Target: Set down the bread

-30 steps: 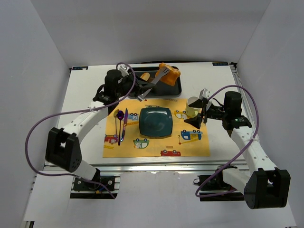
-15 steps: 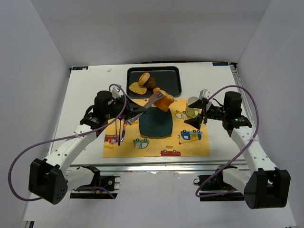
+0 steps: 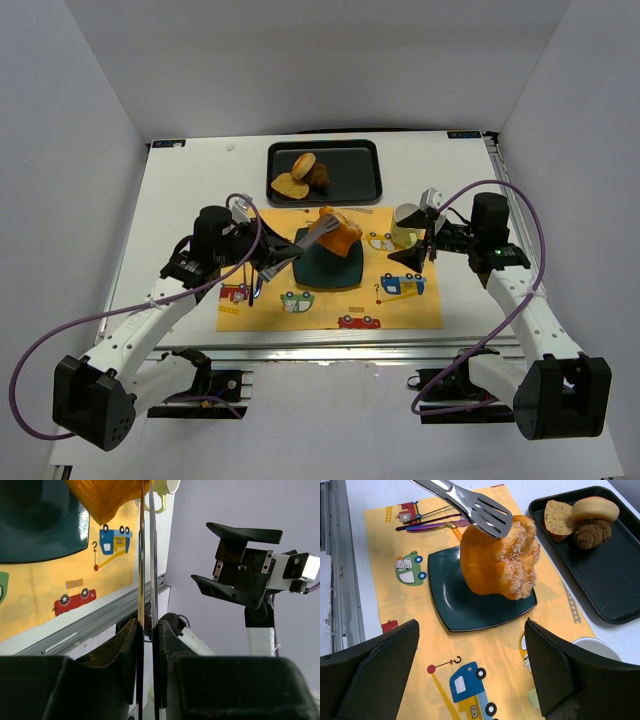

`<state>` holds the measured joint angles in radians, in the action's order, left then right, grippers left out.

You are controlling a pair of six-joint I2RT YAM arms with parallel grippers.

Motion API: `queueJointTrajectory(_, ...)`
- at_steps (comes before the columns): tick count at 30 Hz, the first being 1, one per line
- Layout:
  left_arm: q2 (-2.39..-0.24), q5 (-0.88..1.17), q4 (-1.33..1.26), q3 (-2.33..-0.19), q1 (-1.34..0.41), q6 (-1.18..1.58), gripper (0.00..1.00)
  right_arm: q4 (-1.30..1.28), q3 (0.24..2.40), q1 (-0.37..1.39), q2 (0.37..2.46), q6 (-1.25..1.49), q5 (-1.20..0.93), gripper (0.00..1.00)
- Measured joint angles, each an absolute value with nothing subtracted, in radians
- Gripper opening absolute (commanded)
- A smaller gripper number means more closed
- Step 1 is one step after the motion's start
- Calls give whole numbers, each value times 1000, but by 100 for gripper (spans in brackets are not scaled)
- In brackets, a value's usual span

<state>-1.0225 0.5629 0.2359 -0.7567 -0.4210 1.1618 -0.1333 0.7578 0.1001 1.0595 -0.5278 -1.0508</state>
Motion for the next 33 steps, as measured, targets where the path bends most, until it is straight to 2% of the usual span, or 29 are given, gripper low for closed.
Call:
queueJointTrajectory(18,-1018,565,334,-745,-421,1093,0,-133,757,100,1060,-531,-1051,90)
queueJointTrajectory(29,-1017,566,377,-757,-421,1065,17,-133,757,100,1060,-530,-1051,89)
queueJointTrajectory(33,-994,563,428,-767,-421,1055,27,-133,757,100,1060,-531,-1051,89)
